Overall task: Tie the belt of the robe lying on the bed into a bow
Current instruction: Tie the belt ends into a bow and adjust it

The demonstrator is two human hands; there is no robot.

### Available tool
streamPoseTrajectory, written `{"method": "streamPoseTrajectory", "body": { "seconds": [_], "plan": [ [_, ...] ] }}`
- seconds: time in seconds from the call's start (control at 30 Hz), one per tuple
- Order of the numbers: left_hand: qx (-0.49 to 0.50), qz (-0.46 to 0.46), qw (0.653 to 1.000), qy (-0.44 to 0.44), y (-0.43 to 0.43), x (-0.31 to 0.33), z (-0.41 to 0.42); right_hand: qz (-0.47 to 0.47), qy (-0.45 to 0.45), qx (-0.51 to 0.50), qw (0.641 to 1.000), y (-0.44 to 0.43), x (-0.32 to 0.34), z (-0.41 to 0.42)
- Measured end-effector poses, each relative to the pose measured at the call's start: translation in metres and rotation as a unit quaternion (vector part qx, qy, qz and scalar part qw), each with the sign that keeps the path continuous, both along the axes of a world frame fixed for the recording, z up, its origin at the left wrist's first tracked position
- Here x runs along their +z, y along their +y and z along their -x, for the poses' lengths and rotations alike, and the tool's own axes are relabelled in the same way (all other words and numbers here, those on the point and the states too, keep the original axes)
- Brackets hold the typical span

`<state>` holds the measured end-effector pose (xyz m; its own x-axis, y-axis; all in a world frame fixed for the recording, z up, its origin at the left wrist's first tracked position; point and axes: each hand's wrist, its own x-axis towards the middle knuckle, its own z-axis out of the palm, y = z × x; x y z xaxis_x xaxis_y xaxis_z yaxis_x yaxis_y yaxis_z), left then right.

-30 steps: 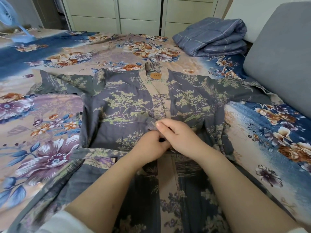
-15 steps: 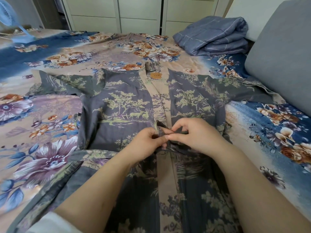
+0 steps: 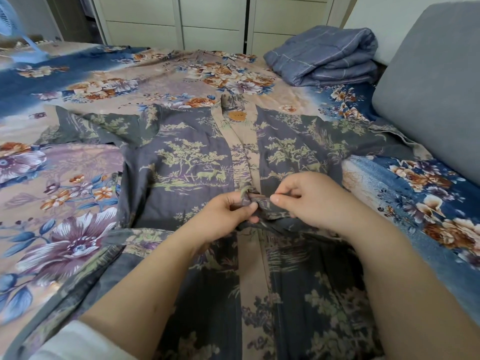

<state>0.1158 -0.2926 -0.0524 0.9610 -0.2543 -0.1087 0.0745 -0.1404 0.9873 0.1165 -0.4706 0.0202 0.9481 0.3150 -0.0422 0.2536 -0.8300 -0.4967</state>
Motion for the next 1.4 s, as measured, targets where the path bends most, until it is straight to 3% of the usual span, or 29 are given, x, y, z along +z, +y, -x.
{"method": "streamPoseTrajectory", "body": {
  "seconds": [0.13, 0.33, 0.5, 0.6, 0.7, 0.77, 0.83, 0.9, 0.93, 1.1, 1.4],
  "plan": [
    [0.035, 0.037, 0.999, 0.002, -0.003, 0.004, 0.0, 0.007, 0.139, 0.019, 0.99, 0.004, -0.008, 0.006],
    [0.047, 0.134, 0.989, 0.042, 0.003, 0.006, -0.003, -0.04, 0.322, -0.003, 0.946, 0.013, -0.016, 0.011],
    [0.13, 0.216, 0.966, 0.065, 0.008, 0.004, -0.011, 0.035, 0.448, 0.016, 0.893, 0.023, -0.026, 0.023],
    [0.155, 0.205, 0.963, 0.078, 0.01, 0.004, -0.012, 0.096, 0.439, 0.05, 0.892, 0.027, -0.027, 0.025],
    [0.152, 0.181, 0.968, 0.085, 0.009, 0.006, -0.01, 0.166, 0.347, 0.118, 0.916, 0.022, -0.02, 0.021],
    [0.11, 0.166, 0.975, 0.103, 0.011, 0.009, -0.009, 0.081, 0.279, 0.088, 0.953, 0.016, -0.017, 0.015],
    [0.043, 0.143, 0.982, 0.112, 0.015, 0.012, -0.007, -0.036, 0.154, 0.024, 0.987, 0.014, -0.015, 0.008],
    [0.005, 0.107, 0.989, 0.099, 0.017, 0.017, -0.005, -0.121, 0.016, -0.028, 0.992, 0.015, -0.016, 0.001],
    [-0.007, 0.092, 0.992, 0.092, 0.018, 0.019, -0.003, -0.161, 0.0, -0.041, 0.986, 0.017, -0.019, -0.003],
    [-0.04, 0.074, 0.994, 0.074, 0.019, 0.027, 0.002, -0.263, 0.142, -0.047, 0.953, 0.031, -0.038, -0.007],
    [0.067, 0.002, 0.997, -0.048, 0.011, 0.015, -0.004, -0.325, 0.161, -0.056, 0.93, 0.037, -0.038, -0.003]
  ]
}}
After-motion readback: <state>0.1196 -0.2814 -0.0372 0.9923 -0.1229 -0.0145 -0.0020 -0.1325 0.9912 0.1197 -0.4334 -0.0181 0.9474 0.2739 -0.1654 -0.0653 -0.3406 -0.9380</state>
